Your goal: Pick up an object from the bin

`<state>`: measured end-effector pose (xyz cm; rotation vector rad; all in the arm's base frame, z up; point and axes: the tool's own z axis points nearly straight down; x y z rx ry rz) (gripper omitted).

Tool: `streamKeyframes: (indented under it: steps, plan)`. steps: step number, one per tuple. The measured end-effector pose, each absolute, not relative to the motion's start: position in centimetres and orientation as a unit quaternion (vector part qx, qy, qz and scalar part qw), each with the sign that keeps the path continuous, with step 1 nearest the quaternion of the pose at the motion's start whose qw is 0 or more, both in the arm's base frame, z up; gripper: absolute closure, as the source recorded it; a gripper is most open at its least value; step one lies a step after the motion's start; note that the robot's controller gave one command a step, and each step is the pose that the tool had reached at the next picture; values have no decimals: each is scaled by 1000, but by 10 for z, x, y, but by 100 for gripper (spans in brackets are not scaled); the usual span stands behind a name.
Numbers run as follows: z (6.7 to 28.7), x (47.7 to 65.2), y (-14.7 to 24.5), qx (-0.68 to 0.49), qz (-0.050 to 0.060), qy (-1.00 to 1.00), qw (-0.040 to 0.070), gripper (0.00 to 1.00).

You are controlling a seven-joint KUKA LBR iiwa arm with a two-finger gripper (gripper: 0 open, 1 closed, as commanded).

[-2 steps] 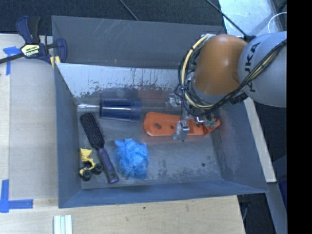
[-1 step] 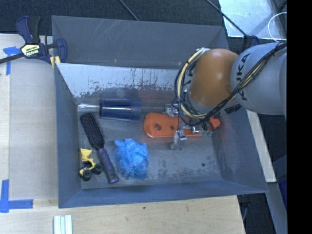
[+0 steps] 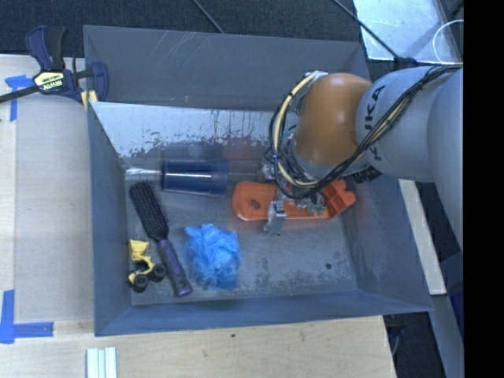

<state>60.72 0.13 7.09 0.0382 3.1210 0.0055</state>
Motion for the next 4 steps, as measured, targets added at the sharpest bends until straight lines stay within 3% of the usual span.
streamKeyframes:
  steps: [1,3,4]
  plan:
    - [78,593,-15,-49,1,999,1,100]
    - [88,592,-15,-49,1,999,0,100]
    - [114,592,-15,-48,1,999,0,100]
